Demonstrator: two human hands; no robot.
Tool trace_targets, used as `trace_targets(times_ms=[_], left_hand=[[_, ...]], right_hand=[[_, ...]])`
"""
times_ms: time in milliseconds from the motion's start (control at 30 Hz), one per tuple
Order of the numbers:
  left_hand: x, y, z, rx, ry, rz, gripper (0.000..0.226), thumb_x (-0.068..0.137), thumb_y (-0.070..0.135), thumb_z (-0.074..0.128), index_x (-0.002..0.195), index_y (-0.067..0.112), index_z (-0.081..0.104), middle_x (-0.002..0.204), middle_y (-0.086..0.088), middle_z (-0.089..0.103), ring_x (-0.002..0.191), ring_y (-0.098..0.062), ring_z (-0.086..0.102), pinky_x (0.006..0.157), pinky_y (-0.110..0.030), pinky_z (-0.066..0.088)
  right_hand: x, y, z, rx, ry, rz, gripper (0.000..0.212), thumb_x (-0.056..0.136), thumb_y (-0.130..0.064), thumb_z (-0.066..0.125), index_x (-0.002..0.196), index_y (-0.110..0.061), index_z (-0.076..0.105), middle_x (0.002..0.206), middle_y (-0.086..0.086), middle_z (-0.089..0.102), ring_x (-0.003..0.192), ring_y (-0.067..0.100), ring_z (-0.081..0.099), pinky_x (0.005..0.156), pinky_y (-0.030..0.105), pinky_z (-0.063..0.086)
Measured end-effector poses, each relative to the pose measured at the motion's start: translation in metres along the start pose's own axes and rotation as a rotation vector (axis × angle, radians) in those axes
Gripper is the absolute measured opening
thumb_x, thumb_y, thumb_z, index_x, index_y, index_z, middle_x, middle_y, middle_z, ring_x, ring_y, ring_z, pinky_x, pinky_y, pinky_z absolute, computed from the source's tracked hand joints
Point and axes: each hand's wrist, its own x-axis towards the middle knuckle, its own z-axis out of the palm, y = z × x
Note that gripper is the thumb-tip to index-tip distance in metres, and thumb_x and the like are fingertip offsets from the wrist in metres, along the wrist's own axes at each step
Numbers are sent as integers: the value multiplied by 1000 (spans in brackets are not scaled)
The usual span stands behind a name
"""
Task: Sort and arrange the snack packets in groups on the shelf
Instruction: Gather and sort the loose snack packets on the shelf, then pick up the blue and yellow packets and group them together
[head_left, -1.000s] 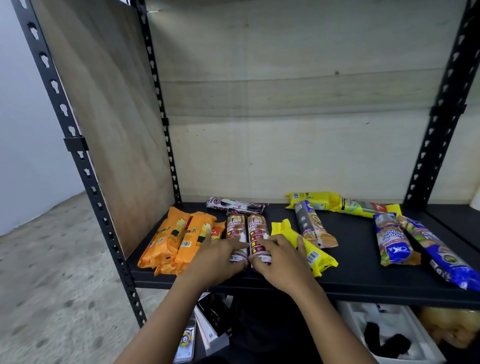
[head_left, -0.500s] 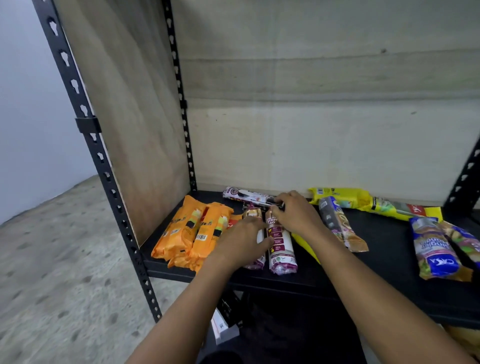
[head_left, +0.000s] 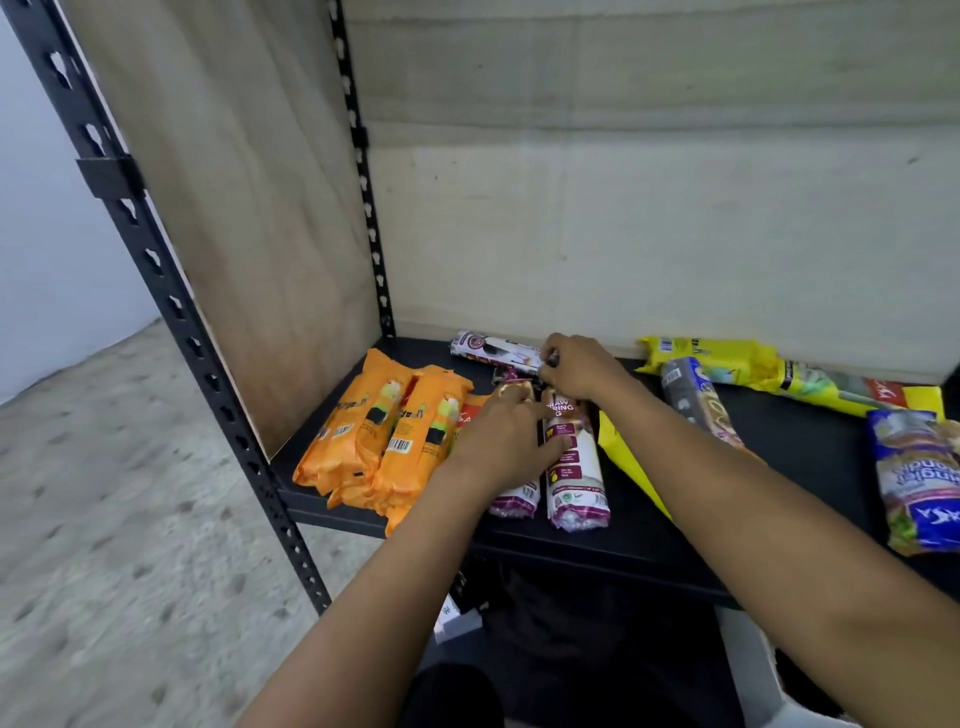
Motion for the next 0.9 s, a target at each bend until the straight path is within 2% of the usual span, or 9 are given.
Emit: trace_targets(times_ms=[100, 233, 333, 433, 533, 600, 733, 800, 900], left_hand=[[-1, -1, 1, -8, 17, -5, 60, 91, 61, 54, 137, 23, 56, 153, -7, 36, 137, -26, 39, 108, -44, 42], [-3, -1, 2, -3, 23, -10, 60, 90, 62, 53, 137, 24, 55, 152, -5, 35, 137, -25, 39, 106, -46, 43], [-3, -1, 1, -31, -9, -26, 60, 91, 61, 53, 138, 24, 54, 154, -5, 32, 140, -26, 34, 110, -48, 40], [-4, 1, 1, -77, -46, -43, 59, 93, 57, 53, 141, 22, 50, 156, -5, 27, 143, -27, 29, 115, -48, 33], [-7, 3, 1, -113, -18, -44, 58, 92, 55, 56, 139, 22, 51, 153, -7, 31, 139, -27, 35, 113, -45, 36], [-12, 2, 2, -146, 60, -56, 53, 90, 54, 59, 134, 22, 57, 144, -8, 38, 130, -27, 44, 106, -43, 43], [-28, -4, -4, -161, 395, -15, 37, 90, 50, 58, 109, 20, 69, 111, -1, 49, 107, -20, 51, 87, -34, 51], [-37, -6, -9, -173, 518, 32, 30, 92, 42, 61, 109, 18, 68, 106, 0, 50, 102, -20, 54, 82, -30, 49], [-48, -9, -13, -135, 571, 87, 28, 93, 40, 61, 110, 20, 68, 102, 1, 51, 99, -19, 54, 82, -32, 49]], right_hand=[[7, -3, 1, 30, 13, 72, 24, 81, -39, 72, 98, -29, 59, 99, 2, 66, 98, 26, 60, 83, 40, 52], [13, -8, 1, -8, -25, 126, 28, 84, -43, 72, 104, -30, 56, 87, 0, 54, 111, 29, 51, 87, 38, 43], [11, -11, -4, -26, 22, 65, 25, 85, -39, 69, 104, -30, 56, 91, -1, 51, 117, 30, 41, 80, 40, 33], [3, -12, -14, 37, 110, -43, 25, 84, -35, 69, 105, -28, 57, 97, 1, 49, 118, 32, 38, 80, 39, 41], [-15, -17, -29, 37, 134, -54, 25, 83, -39, 68, 104, -31, 57, 98, 1, 50, 118, 29, 37, 73, 37, 40], [-32, -20, -39, 22, 167, -31, 28, 83, -43, 67, 107, -33, 57, 102, 3, 52, 117, 30, 40, 70, 35, 36], [-74, -20, -50, 123, 216, -16, 40, 79, -53, 66, 115, -38, 57, 103, 2, 54, 108, 29, 50, 73, 34, 38], [-99, -24, -53, 175, 234, 10, 44, 78, -56, 65, 117, -38, 56, 108, 3, 55, 106, 26, 51, 77, 34, 44], [-134, -31, -48, 182, 253, 46, 45, 78, -59, 61, 117, -38, 55, 112, 1, 53, 111, 24, 48, 83, 38, 49]])
